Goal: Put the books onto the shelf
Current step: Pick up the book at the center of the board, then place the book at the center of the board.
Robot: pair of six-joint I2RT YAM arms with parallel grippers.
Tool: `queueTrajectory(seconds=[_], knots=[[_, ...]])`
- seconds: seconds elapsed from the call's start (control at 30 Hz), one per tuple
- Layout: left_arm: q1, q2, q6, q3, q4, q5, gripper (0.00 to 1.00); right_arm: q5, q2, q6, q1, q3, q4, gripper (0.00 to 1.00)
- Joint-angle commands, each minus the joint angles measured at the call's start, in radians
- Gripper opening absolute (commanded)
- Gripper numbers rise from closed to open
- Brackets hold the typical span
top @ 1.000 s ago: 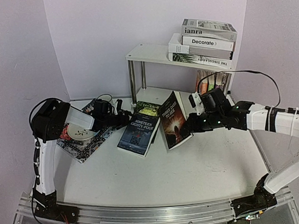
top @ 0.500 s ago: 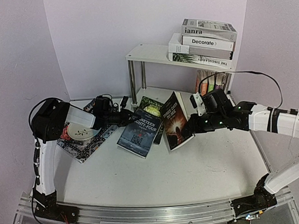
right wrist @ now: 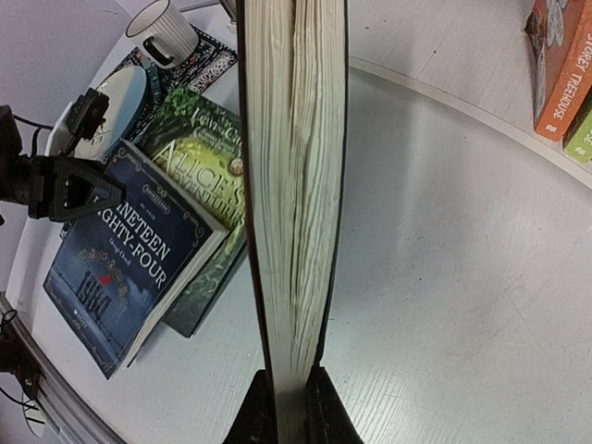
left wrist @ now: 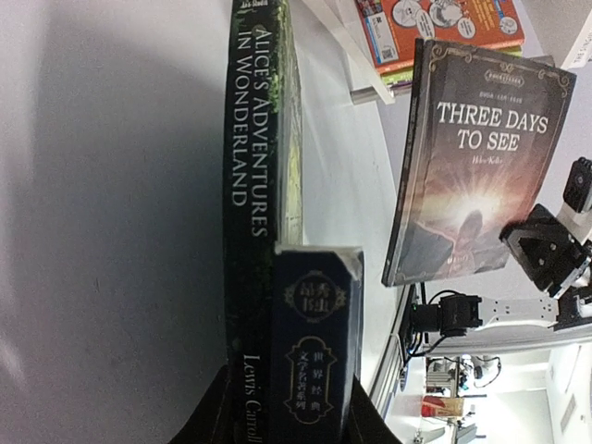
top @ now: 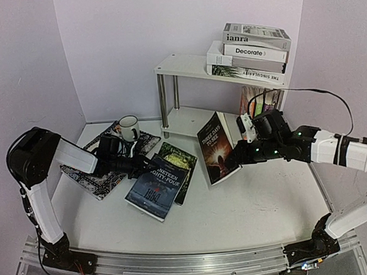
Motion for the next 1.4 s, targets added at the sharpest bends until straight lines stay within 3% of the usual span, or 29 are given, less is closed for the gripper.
queueTrajectory(seconds=[0.0,0.2,0.33,0.43,0.5,0.63,0.77,0.9,1.1,1.27,1.37], knots=[[-0.003,-0.168,-0.001,-0.108,0.036,0.096,0.0,0.007,-0.051,-0.024,-0.001,0.016,0.041,0.0],[-0.01,-0.292,0.054,-0.194,-0.109,0.07,0.0,0.026,-0.04,-0.05,0.0,0.028,0.039,0.0],[-0.089,-0.262,0.229,-0.095,-0.412,-0.07,0.02,0.012,-0.011,-0.068,-0.001,0.053,0.039,0.0],[-0.135,-0.206,0.276,-0.031,-0.51,-0.103,0.08,-0.02,0.015,-0.084,-0.001,0.081,0.037,0.0],[-0.14,-0.204,0.283,-0.017,-0.532,-0.157,0.2,-0.05,0.027,-0.101,-0.001,0.102,0.03,0.0],[-0.141,-0.245,0.303,0.011,-0.596,-0.304,0.63,-0.077,0.029,-0.134,-0.001,0.14,-0.008,0.0],[-0.141,-0.318,0.308,0.034,-0.626,-0.426,0.83,-0.182,0.046,-0.18,-0.001,0.192,-0.069,0.0],[-0.141,-0.418,0.308,0.04,-0.633,-0.546,0.99,-0.388,0.099,-0.203,-0.001,0.3,-0.165,0.0],[-0.139,-0.606,0.356,-0.012,-0.58,-0.651,1.0,-0.579,0.155,-0.229,-0.001,0.365,-0.219,0.0],[-0.082,-0.69,0.366,-0.028,-0.536,-0.584,1.0,-0.646,0.211,-0.226,-0.001,0.388,-0.225,0.0],[-0.003,-0.703,0.359,-0.028,-0.517,-0.466,1.0,-0.661,0.238,-0.227,-0.001,0.393,-0.227,0.0]])
